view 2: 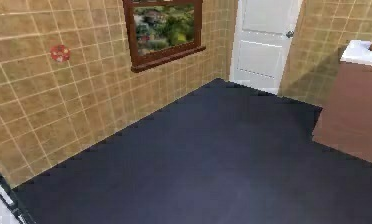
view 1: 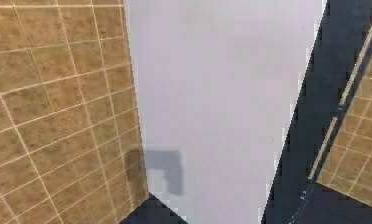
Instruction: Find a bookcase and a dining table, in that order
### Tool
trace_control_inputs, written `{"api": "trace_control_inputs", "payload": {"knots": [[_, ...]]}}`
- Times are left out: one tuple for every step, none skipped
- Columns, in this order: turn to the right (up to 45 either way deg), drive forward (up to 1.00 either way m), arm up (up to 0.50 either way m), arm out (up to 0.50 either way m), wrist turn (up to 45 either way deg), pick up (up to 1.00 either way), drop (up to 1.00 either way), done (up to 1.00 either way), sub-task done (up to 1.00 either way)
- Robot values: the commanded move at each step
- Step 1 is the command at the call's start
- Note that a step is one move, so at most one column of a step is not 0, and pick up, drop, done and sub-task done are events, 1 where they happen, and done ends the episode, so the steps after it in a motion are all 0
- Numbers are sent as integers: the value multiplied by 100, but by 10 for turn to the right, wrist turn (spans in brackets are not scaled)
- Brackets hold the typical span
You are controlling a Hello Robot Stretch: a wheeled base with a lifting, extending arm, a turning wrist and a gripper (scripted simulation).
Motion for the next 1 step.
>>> {"api": "trace_control_inputs", "payload": {"knots": [[360,0,0,0,0,0,0,0,0]]}}
